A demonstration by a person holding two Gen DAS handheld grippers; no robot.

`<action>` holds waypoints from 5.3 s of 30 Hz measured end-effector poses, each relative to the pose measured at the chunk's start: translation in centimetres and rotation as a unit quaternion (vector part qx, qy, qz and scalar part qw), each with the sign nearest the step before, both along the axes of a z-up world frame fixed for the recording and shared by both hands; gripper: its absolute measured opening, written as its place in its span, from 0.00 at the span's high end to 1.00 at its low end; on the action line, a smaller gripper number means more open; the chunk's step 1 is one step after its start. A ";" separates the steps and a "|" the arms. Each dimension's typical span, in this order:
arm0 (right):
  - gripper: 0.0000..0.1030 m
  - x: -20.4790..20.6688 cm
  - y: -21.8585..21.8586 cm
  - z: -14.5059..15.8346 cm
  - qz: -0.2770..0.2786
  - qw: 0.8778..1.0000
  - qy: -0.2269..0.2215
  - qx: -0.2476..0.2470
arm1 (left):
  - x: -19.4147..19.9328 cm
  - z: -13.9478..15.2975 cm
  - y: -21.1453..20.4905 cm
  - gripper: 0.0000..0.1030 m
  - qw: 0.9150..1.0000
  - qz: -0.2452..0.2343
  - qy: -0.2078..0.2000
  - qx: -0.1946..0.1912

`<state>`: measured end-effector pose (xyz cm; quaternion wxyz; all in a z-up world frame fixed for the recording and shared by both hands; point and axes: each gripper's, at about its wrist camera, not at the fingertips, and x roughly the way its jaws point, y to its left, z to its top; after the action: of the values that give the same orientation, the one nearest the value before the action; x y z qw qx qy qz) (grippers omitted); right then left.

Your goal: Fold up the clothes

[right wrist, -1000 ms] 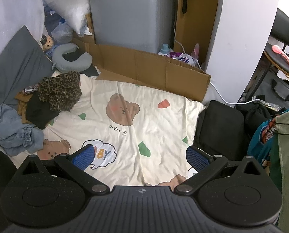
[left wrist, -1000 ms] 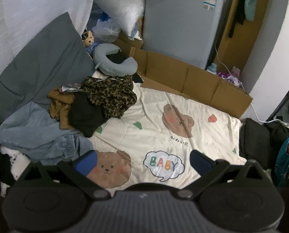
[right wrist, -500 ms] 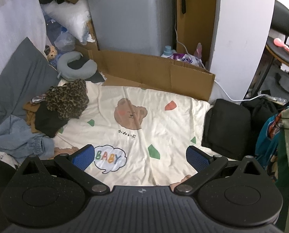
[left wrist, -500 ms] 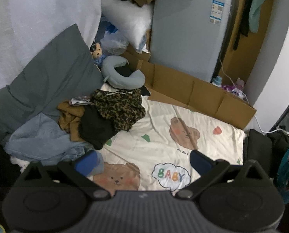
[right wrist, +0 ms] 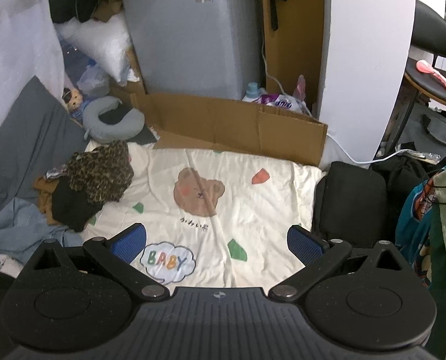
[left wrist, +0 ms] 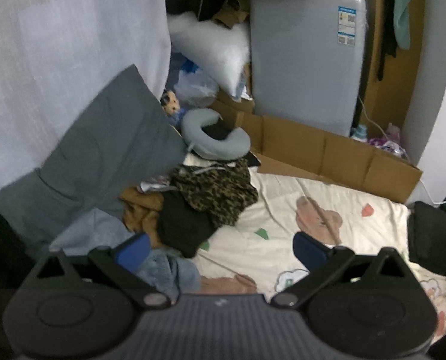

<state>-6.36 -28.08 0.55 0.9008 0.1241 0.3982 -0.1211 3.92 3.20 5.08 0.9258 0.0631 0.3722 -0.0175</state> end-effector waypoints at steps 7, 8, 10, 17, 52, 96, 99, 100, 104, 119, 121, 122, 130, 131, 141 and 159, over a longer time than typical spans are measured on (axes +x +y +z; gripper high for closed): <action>0.00 1.5 0.7 -0.1 0.002 1.000 0.000 -0.027 | 0.8 -0.7 -0.1 0.01 1.000 -0.021 -0.006 0.006; 0.00 1.8 0.8 -0.1 0.005 1.000 0.000 -0.028 | 1.0 -0.9 -0.1 0.01 1.000 -0.021 -0.002 0.007; 0.00 2.2 0.9 -0.2 0.008 0.999 0.001 -0.031 | 1.5 -1.3 0.0 0.01 1.000 -0.016 0.006 0.003; 0.00 4.1 1.6 -0.6 0.022 0.999 0.007 -0.041 | 2.8 -2.3 0.7 0.01 1.000 -0.002 0.021 -0.009; 0.00 18.1 1.6 -6.8 0.113 0.993 0.005 -0.031 | 15.4 -10.9 1.2 0.17 0.996 -0.016 0.037 -0.075; 0.00 28.3 1.3 -26.1 0.176 0.981 -0.007 0.079 | 33.7 -27.6 -0.8 0.36 0.996 -0.073 -0.026 -0.043; 0.00 28.3 1.3 -27.4 0.176 0.981 -0.010 0.081 | 34.8 -28.7 -1.1 0.36 0.996 -0.074 -0.025 -0.036; 0.00 28.3 1.3 -27.8 0.175 0.981 -0.011 0.079 | 35.1 -29.1 -1.1 0.36 0.996 -0.075 -0.025 -0.034; 0.00 28.4 1.0 -29.4 0.167 0.983 -0.006 0.081 | 36.5 -30.7 -1.7 0.36 0.996 -0.080 -0.023 -0.009; 0.00 27.5 -0.9 -32.0 0.140 0.985 0.008 0.106 | 34.8 -30.7 -2.3 0.99 0.991 -0.108 -0.029 -0.078; 0.00 27.3 -1.0 -31.9 0.139 0.985 0.010 0.102 | 33.9 -30.4 -2.7 0.99 0.988 -0.119 -0.028 -0.092; 0.00 27.3 -1.2 -31.9 0.138 0.985 0.010 0.101 | 33.5 -30.2 -2.8 0.99 0.987 -0.122 -0.029 -0.099; 0.00 26.8 -2.1 -31.9 0.134 0.985 0.007 0.109 | 29.3 -30.2 -4.0 1.00 0.977 -0.144 -0.026 -0.156; 0.00 26.7 -2.2 -32.0 0.134 0.985 0.007 0.111 | 28.6 -30.2 -4.2 1.00 0.975 -0.150 -0.025 -0.162; 0.04 26.6 -2.0 -32.7 0.138 0.984 0.002 0.113 | 23.8 -31.8 -6.6 1.00 0.955 -0.184 0.007 -0.231; 0.06 26.1 -2.8 -34.2 0.120 0.983 0.017 0.139 | 19.6 -35.7 -9.8 0.98 0.914 -0.284 0.114 -0.268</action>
<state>19.70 -30.86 -33.62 0.8759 0.1976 0.4382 0.0422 23.51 -6.60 -30.66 0.8156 -0.0863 0.4227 -0.3857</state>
